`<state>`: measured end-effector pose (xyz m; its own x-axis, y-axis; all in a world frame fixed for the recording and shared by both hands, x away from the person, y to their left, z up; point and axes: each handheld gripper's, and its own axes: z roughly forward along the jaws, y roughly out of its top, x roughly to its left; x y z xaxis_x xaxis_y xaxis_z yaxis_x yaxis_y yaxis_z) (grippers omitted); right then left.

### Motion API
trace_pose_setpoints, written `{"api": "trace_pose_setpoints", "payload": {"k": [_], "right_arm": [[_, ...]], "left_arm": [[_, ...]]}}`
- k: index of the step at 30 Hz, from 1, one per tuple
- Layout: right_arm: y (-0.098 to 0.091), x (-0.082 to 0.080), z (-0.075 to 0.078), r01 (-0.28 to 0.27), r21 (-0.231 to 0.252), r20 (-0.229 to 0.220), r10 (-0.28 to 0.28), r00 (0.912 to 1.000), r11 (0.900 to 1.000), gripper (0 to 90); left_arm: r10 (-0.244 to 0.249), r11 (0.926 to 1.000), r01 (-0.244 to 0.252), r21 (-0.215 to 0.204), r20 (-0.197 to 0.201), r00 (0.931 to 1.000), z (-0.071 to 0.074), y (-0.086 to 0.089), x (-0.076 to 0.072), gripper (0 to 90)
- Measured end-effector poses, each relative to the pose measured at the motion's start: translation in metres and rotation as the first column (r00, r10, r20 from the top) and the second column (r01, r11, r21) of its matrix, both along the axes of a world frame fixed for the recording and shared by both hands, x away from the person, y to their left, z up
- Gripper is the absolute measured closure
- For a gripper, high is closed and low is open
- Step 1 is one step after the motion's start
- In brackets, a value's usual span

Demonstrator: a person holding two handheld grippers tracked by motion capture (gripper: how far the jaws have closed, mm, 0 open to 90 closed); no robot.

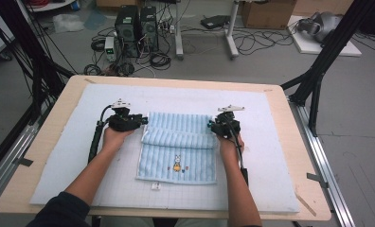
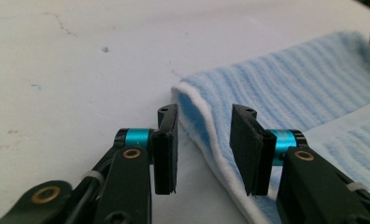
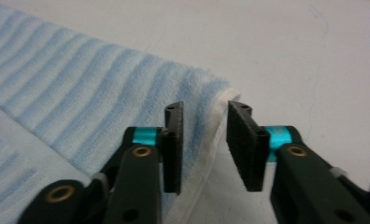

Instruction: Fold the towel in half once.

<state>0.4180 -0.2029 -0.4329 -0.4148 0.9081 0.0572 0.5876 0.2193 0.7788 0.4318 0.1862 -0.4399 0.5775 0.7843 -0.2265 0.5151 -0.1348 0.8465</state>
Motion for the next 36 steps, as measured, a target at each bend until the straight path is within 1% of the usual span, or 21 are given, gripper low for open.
{"api": "trace_pose_setpoints", "payload": {"k": [2, 5, 6, 8, 10, 11, 13, 15, 17, 18, 20, 21, 22, 23, 24, 25, 26, 29, 32, 35, 36], "right_arm": [[-0.003, -0.004, 0.003, 0.004, 0.014, 0.009, -0.004, 0.9999, 0.9999, 59.4], [-0.010, -0.010, 0.005, -0.003, 0.035, 0.015, 0.003, 0.9999, 0.9994, 55.5], [-0.012, -0.012, 0.006, -0.006, 0.048, 0.011, 0.005, 0.9999, 0.9988, 54.3], [-0.017, -0.017, 0.006, -0.009, 0.053, 0.005, 0.008, 0.9999, 0.9985, 50.4], [-0.022, -0.021, 0.007, -0.030, 0.088, -0.019, 0.032, 0.9993, 0.9957, 48.3], [-0.024, -0.025, 0.008, -0.038, 0.087, 0.000, 0.038, 0.9993, 0.9955, 48.5], [-0.028, -0.030, 0.010, -0.055, 0.097, 0.008, 0.055, 0.9985, 0.9938, 48.7], [-0.031, -0.033, 0.010, -0.081, 0.110, -0.006, 0.082, 0.9966, 0.9906, 48.4], [-0.031, -0.035, 0.007, -0.107, 0.122, -0.029, 0.112, 0.9933, 0.9867, 48.4], [-0.031, -0.035, 0.005, -0.127, 0.135, -0.046, 0.134, 0.9899, 0.9827, 48.5], [-0.028, -0.035, 0.001, -0.152, 0.136, -0.083, 0.164, 0.9830, 0.9791, 49.1], [-0.026, -0.034, -0.002, -0.161, 0.145, -0.107, 0.177, 0.9783, 0.9762, 51.4], [-0.025, -0.033, -0.004, -0.174, 0.144, -0.124, 0.192, 0.9734, 0.9741, 56.0], [-0.023, -0.033, -0.006, -0.179, 0.133, -0.135, 0.196, 0.9713, 0.9749, 64.9], [-0.023, -0.034, -0.006, -0.186, 0.121, -0.129, 0.201, 0.9710, 0.9750, 73.3], [-0.023, -0.036, -0.006, -0.193, 0.103, -0.105, 0.204, 0.9733, 0.9757, 77.5], [-0.023, -0.038, -0.006, -0.190, 0.104, -0.099, 0.200, 0.9747, 0.9762, 79.3], [-0.024, -0.042, -0.004, -0.199, 0.099, -0.077, 0.207, 0.9754, 0.9750, 80.7], [-0.024, -0.050, -0.002, -0.212, 0.099, -0.055, 0.218, 0.9744, 0.9722, 80.8], [-0.025, -0.059, 0.002, -0.222, 0.101, -0.032, 0.226, 0.9736, 0.9698, 80.9], [-0.025, -0.063, 0.004, -0.228, 0.102, -0.013, 0.231, 0.9729, 0.9682, 80.9]], "left_arm": [[-0.027, 0.9995, 0.027, -0.015, 0.017, 0.9995, 0.003, -0.001, -0.002, 57.7], [-0.077, 0.9968, 0.077, -0.023, 0.015, 0.9970, 0.003, -0.006, -0.005, 56.3], [-0.089, 0.9959, 0.089, -0.014, 0.007, 0.9960, 0.002, -0.009, -0.006, 56.1], [-0.123, 0.9924, 0.123, 0.002, -0.009, 0.9924, -0.001, -0.014, -0.007, 54.3], [-0.144, 0.9891, 0.145, 0.029, -0.021, 0.9893, -0.003, -0.020, -0.009, 54.3], [-0.156, 0.9870, 0.157, 0.037, -0.032, 0.9873, -0.004, -0.022, -0.010, 54.4], [-0.178, 0.9814, 0.181, 0.063, -0.055, 0.9825, -0.006, -0.026, -0.012, 55.1], [-0.187, 0.9773, 0.191, 0.092, -0.051, 0.9811, -0.007, -0.029, -0.015, 58.4], [-0.191, 0.9752, 0.195, 0.104, -0.043, 0.9806, -0.008, -0.030, -0.017, 64.0], [-0.195, 0.9739, 0.198, 0.111, -0.040, 0.9800, -0.008, -0.029, -0.018, 66.7], [-0.200, 0.9723, 0.203, 0.116, -0.037, 0.9791, -0.008, -0.027, -0.020, 72.9], [-0.206, 0.9704, 0.209, 0.121, -0.039, 0.9778, -0.007, -0.026, -0.021, 76.4], [-0.207, 0.9699, 0.209, 0.125, -0.031, 0.9779, -0.007, -0.025, -0.023, 79.5], [-0.207, 0.9710, 0.207, 0.119, -0.017, 0.9782, -0.006, -0.025, -0.024, 82.2], [-0.210, 0.9718, 0.209, 0.109, -0.009, 0.9778, -0.005, -0.022, -0.027, 83.3], [-0.211, 0.9728, 0.210, 0.097, 0.001, 0.9774, -0.004, -0.021, -0.029, 84.2], [-0.213, 0.9733, 0.212, 0.088, 0.007, 0.9770, -0.004, -0.020, -0.032, 84.6], [-0.221, 0.9736, 0.220, 0.060, 0.015, 0.9751, -0.004, -0.014, -0.038, 85.2], [-0.226, 0.9740, 0.225, 0.028, 0.048, 0.9730, -0.002, -0.010, -0.047, 85.2], [-0.231, 0.9728, 0.232, 0.000, 0.060, 0.9711, 0.001, -0.006, -0.057, 85.4], [-0.233, 0.9722, 0.234, -0.007, 0.064, 0.9703, 0.002, -0.004, -0.060, 85.5]]}}
